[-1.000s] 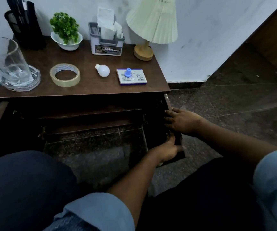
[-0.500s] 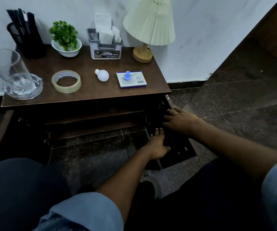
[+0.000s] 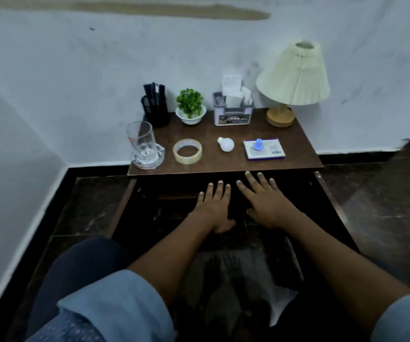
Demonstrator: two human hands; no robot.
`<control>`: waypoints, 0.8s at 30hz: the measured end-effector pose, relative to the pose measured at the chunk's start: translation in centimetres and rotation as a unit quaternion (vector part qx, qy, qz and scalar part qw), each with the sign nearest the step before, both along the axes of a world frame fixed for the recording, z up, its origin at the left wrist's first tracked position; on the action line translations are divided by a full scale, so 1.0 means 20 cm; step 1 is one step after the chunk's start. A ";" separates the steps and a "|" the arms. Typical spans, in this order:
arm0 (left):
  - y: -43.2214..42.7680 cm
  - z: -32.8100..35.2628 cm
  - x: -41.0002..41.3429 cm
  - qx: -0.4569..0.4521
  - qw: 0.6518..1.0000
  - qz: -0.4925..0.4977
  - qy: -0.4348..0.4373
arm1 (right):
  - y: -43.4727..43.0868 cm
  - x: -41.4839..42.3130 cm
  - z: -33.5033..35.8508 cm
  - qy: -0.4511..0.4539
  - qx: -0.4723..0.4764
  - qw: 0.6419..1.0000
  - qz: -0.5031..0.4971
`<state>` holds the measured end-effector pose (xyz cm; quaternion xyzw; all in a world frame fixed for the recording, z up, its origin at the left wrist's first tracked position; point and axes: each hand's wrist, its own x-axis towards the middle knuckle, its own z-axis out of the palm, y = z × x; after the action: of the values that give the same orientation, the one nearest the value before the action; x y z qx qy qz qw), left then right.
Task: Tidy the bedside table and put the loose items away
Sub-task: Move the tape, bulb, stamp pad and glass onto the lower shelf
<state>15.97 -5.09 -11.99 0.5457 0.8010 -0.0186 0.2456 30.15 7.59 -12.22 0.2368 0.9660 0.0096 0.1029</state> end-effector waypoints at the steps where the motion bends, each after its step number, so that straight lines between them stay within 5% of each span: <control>1: -0.02 0.05 -0.06 -0.004 1.000 0.000 0.010 | -0.03 -0.05 -0.01 0.006 -0.005 1.000 0.002; 5: -0.14 0.26 -0.38 0.022 0.996 0.026 0.086 | -0.15 -0.32 0.00 0.054 -0.048 0.997 0.027; 8: -0.25 0.34 -0.55 0.147 0.978 0.018 0.144 | -0.25 -0.48 0.03 0.106 -0.047 0.992 0.041; 12: -0.29 0.42 -0.70 0.357 0.918 0.137 0.102 | -0.35 -0.72 0.10 0.203 -0.072 0.976 0.026; 15: -0.32 0.43 -0.79 0.431 0.874 0.206 0.090 | -0.39 -0.89 0.14 0.268 -0.097 0.958 -0.009; 20: -0.37 0.39 -0.92 0.437 0.835 0.333 -0.040 | -0.44 -1.08 0.11 0.368 -0.233 0.900 -0.005; 24: -0.35 0.35 -1.01 0.414 0.790 0.414 -0.183 | -0.45 -1.19 0.05 0.358 -0.335 0.871 -0.017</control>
<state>-4.14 -12.15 -5.05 0.2047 0.8210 0.5187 0.1220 6.29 -1.43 -11.28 0.1917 0.8776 -0.4022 -0.1771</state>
